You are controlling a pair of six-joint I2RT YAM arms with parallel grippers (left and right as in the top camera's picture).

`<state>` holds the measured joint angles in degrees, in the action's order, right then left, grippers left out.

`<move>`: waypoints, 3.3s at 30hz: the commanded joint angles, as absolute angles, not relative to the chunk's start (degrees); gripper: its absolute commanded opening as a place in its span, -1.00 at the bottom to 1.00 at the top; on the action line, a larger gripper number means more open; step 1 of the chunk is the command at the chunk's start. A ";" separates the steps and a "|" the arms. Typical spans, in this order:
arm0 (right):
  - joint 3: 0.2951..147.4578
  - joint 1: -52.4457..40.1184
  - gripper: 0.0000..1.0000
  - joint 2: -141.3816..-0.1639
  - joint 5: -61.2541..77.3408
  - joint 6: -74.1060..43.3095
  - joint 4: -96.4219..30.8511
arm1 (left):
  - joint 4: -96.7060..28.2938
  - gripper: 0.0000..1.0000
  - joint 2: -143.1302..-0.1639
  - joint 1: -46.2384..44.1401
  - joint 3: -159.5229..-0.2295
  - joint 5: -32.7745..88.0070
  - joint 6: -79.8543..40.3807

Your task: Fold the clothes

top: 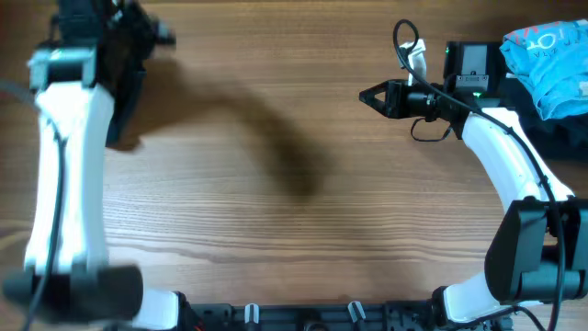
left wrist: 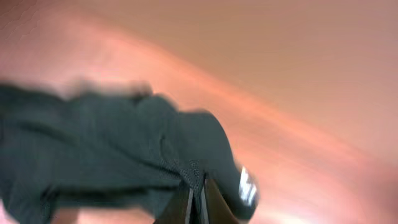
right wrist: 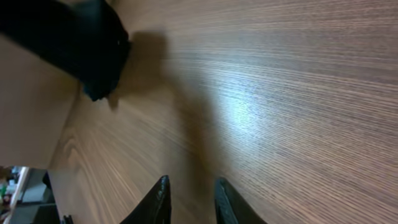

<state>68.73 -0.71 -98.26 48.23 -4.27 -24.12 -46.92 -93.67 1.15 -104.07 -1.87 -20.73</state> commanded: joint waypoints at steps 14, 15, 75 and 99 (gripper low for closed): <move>69.10 -0.93 0.34 -68.62 53.95 -0.45 -30.61 | -39.77 -0.92 -77.78 -13.52 -106.89 7.05 -35.68; 69.10 -0.99 0.35 -67.99 53.93 0.38 -32.25 | -39.18 -0.92 -77.78 -14.00 -106.89 7.05 -35.68; 67.79 -38.20 0.37 -87.05 12.67 -8.23 -16.58 | -31.64 -0.92 -76.29 -17.47 -106.89 12.53 -42.48; 70.17 -25.96 -0.92 -71.20 5.13 -3.66 -27.90 | -38.37 -0.92 -75.88 -2.09 -106.89 4.78 -42.19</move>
<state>68.01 -28.75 -78.52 5.69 -7.18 -27.83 -36.99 -76.93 -3.88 -106.30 10.13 -43.59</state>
